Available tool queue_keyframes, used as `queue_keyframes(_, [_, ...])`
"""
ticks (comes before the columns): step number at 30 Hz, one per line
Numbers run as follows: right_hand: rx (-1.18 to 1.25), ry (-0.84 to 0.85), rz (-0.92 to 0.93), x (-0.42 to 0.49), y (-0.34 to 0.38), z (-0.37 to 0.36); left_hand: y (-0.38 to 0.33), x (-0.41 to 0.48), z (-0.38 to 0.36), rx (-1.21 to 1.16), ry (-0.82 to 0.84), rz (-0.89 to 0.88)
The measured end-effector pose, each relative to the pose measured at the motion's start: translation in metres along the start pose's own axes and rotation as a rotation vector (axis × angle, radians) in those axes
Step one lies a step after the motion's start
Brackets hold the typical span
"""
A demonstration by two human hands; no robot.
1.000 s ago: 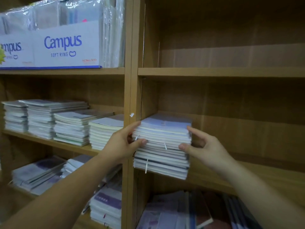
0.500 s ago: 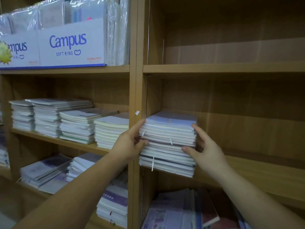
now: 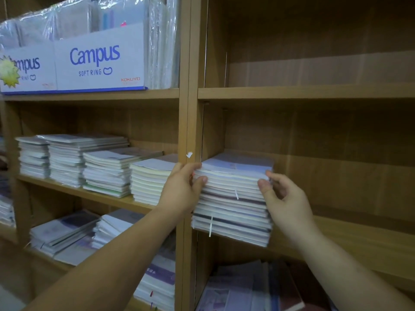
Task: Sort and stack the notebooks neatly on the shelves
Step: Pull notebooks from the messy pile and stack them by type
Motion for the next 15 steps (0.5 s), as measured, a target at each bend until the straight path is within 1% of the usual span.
queue_keyframes(2, [0.000, -0.031, -0.012, -0.001, 0.000, -0.001, 0.000, 0.000, -0.001, -0.033, -0.018, 0.020])
queue_keyframes(5, [-0.004, -0.027, -0.001, -0.004, 0.001, 0.000, 0.004, 0.001, 0.000, -0.111, -0.053, 0.067])
queue_keyframes(10, [0.052, 0.000, -0.043, -0.004, 0.004, 0.000, 0.008, 0.004, 0.003, -0.391, -0.071, 0.286])
queue_keyframes(11, [0.058, 0.013, -0.052, -0.004, 0.005, 0.001, 0.008, 0.004, 0.004, -0.410, -0.067, 0.299])
queue_keyframes(15, [0.025, 0.075, -0.044, -0.003, 0.009, 0.001, 0.009, 0.005, 0.004, -0.345, -0.037, 0.259])
Point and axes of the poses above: each hand's wrist, its own x-axis towards the middle knuckle, its own z-axis out of the back of the hand, y = z × x, the point moved 1 cm from there along x, towards the middle knuckle, and after that the axes turned 11 degrees about -y, right-handed, at the moved point
